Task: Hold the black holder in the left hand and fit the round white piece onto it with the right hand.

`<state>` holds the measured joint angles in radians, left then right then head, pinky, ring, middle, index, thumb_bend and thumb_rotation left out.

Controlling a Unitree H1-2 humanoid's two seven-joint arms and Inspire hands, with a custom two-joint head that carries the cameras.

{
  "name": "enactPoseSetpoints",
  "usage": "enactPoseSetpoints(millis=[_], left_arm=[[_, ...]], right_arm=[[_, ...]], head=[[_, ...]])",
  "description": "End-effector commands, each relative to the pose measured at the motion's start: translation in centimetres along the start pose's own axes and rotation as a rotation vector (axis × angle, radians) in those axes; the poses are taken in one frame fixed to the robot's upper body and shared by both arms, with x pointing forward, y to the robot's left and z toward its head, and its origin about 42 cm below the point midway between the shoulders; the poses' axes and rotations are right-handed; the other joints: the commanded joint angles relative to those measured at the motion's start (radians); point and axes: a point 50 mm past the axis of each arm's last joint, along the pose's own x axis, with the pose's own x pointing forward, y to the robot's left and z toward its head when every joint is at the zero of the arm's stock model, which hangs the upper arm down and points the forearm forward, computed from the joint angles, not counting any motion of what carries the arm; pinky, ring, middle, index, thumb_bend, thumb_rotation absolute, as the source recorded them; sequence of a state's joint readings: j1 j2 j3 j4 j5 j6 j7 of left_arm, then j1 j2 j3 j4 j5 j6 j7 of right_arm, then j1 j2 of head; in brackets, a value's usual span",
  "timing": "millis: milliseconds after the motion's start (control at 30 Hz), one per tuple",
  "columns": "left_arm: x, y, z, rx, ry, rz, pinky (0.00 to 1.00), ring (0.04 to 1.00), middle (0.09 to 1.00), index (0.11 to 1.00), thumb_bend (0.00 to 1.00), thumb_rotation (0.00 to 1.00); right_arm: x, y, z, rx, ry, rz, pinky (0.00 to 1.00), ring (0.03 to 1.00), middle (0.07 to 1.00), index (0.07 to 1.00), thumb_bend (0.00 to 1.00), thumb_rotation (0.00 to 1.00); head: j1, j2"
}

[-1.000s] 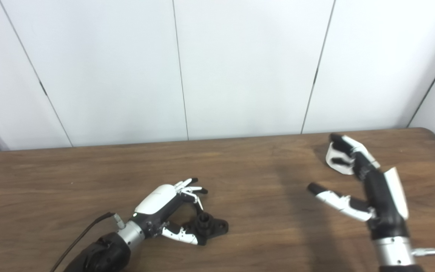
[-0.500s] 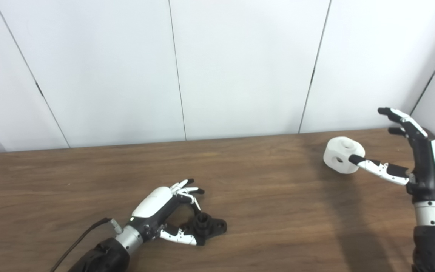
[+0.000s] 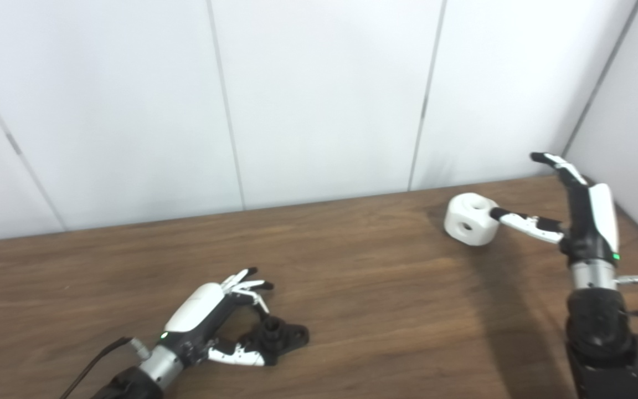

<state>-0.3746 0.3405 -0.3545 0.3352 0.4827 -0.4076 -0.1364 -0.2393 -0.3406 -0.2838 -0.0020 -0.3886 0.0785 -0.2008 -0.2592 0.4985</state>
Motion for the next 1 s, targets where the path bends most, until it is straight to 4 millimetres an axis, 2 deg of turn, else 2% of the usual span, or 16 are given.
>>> enactPoseSetpoints(millis=[0,167,267,333,367,500,633,700,800,933,967], left_arm=[[-0.9,0.1,-0.7,0.019,0.019,-0.041,1.0,1.0,0.86,0.482,0.52,0.05],[-1.1,0.4,-0.9,0.02,0.023,-0.045,1.0,1.0,0.858,0.482,0.52,0.05],[-1.1,0.5,-1.0,0.017,0.016,-0.045,1.0,1.0,0.855,0.482,0.52,0.05],[-1.1,0.5,-1.1,0.016,0.014,-0.046,1.0,1.0,0.855,0.482,0.52,0.05],[-1.1,0.5,-1.2,0.014,0.014,-0.047,1.0,1.0,0.854,0.482,0.52,0.05],[-1.1,0.8,-1.1,0.021,0.013,-0.055,1.0,1.0,0.857,0.482,0.52,0.05],[-1.2,1.0,-0.9,0.033,0.017,-0.06,1.0,1.0,0.856,0.483,0.52,0.05],[-1.2,1.1,-0.9,0.034,0.018,-0.061,1.0,1.0,0.854,0.483,0.52,0.05],[-1.1,1.0,-0.9,0.023,0.019,-0.061,1.0,1.0,0.853,0.483,0.52,0.05],[-1.0,0.9,-1.1,0.02,0.016,-0.062,1.0,1.0,0.851,0.483,0.52,0.04],[-0.9,1.0,-1.1,0.019,0.015,-0.061,1.0,0.999,0.85,0.483,0.52,0.04]], right_arm=[[1.7,-1.1,1.2,0.0,-0.039,-0.02,0.8,0.899,0.893,0.797,0.71,0.29],[2.4,-0.5,1.2,-0.029,0.022,0.079,0.7,0.917,0.951,0.85,0.76,0.37],[3.2,-0.3,1.4,-0.087,0.04,0.101,0.94,0.988,0.948,0.844,0.79,0.43],[3.6,-0.1,1.4,-0.106,0.05,0.111,0.98,0.998,0.944,0.834,0.81,0.45],[3.7,0.0,1.5,-0.115,0.052,0.117,0.98,0.999,0.944,0.832,0.82,0.46],[4.1,0.7,1.5,-0.113,0.083,0.132,0.86,1.0,0.95,0.821,0.83,0.44],[4.5,1.2,1.2,-0.13,0.086,0.15,0.79,1.0,0.964,0.83,0.82,0.44],[4.5,1.4,1.1,-0.142,0.076,0.151,0.91,1.0,0.959,0.826,0.84,0.45],[4.7,1.7,0.9,-0.16,0.076,0.156,0.98,1.0,0.956,0.824,0.85,0.46],[5.0,2.1,0.6,-0.159,0.095,0.168,1.0,1.0,0.964,0.831,0.85,0.44],[5.1,2.2,0.5,-0.162,0.103,0.172,0.9,1.0,0.967,0.831,0.87,0.45]], head=[[-0.003,0.0],[-0.025,0.002],[-0.031,0.001],[-0.039,0.0],[-0.049,-0.005],[-0.074,-0.015],[-0.083,-0.017],[-0.088,-0.025],[-0.098,-0.035],[-0.102,-0.044],[-0.102,-0.046]])
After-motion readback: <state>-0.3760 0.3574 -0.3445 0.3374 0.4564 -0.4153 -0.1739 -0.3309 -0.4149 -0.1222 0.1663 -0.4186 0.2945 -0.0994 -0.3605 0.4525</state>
